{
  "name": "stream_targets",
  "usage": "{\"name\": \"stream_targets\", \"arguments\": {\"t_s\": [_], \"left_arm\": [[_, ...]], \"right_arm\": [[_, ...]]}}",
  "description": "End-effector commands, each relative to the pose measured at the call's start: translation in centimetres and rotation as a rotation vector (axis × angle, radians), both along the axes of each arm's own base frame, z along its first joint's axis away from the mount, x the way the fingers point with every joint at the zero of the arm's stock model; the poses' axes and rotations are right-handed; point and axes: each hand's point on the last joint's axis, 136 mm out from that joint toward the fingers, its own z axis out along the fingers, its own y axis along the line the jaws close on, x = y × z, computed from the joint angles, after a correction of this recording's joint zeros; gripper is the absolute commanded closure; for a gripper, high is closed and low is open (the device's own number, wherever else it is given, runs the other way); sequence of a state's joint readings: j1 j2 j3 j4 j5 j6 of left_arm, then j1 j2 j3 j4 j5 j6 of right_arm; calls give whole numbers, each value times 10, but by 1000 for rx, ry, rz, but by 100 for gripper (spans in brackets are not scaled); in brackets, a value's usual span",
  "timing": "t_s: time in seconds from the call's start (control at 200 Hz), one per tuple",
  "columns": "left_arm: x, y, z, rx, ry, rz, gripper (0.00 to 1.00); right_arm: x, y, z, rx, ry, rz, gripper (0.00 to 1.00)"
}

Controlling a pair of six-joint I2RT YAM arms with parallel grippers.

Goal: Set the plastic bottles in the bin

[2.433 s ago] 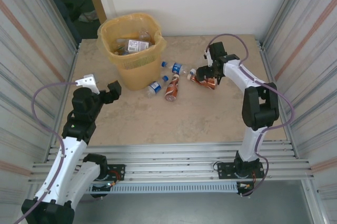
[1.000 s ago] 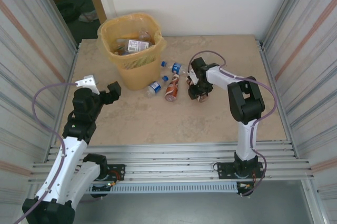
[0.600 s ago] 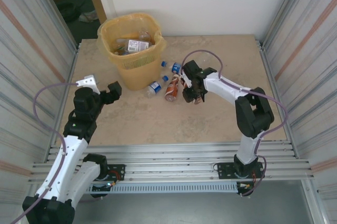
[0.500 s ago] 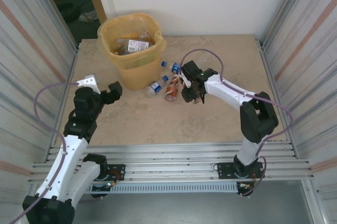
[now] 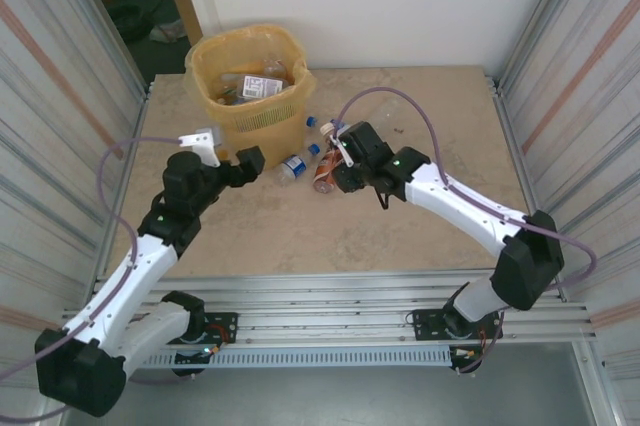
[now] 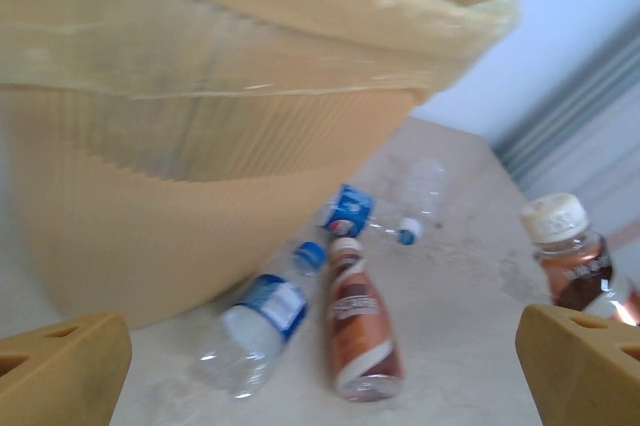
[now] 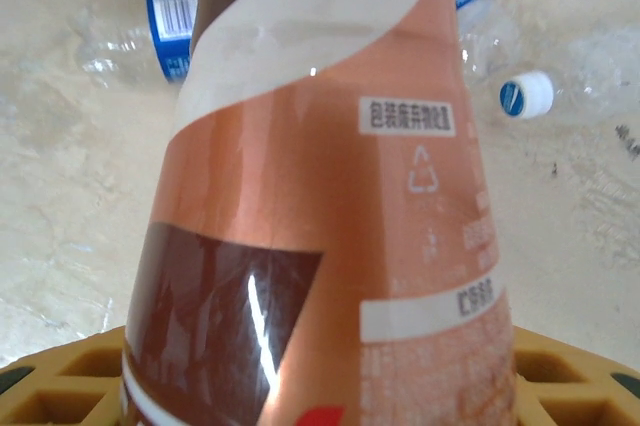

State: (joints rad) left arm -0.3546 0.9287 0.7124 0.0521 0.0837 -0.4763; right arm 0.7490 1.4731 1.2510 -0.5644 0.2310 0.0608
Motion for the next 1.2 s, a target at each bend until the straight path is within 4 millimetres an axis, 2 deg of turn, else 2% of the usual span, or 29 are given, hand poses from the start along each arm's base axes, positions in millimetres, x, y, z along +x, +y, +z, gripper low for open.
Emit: {"name": "stream_targets", "arguments": {"t_s": [0.0, 0.2, 0.351, 0.551, 0.706, 0.816, 0.912, 1.062, 1.192], "left_arm": [[5, -30, 49, -110, -117, -101, 1], [9, -88, 78, -225, -146, -336, 1], [3, -129, 104, -269, -171, -512, 2], [-1, -171, 113, -263, -150, -657, 7], [0, -188, 119, -305, -136, -730, 18], [-3, -195, 115, -307, -116, -758, 21], [-3, -197, 110, -302, -101, -759, 27], [-5, -199, 105, -297, -84, -762, 30], [-4, -199, 103, -293, -80, -755, 49]], "right_arm": [[-4, 8, 26, 115, -72, 15, 63], [-22, 17, 55, 271, -130, 108, 59], [-30, 18, 73, 332, -170, 140, 59], [-36, 23, 91, 392, -207, 188, 58], [-38, 25, 96, 409, -216, 203, 58], [-36, 24, 99, 408, -233, 197, 58], [-33, 25, 103, 411, -249, 198, 58], [-28, 28, 108, 413, -264, 196, 58], [-27, 32, 108, 415, -262, 201, 57]]}}
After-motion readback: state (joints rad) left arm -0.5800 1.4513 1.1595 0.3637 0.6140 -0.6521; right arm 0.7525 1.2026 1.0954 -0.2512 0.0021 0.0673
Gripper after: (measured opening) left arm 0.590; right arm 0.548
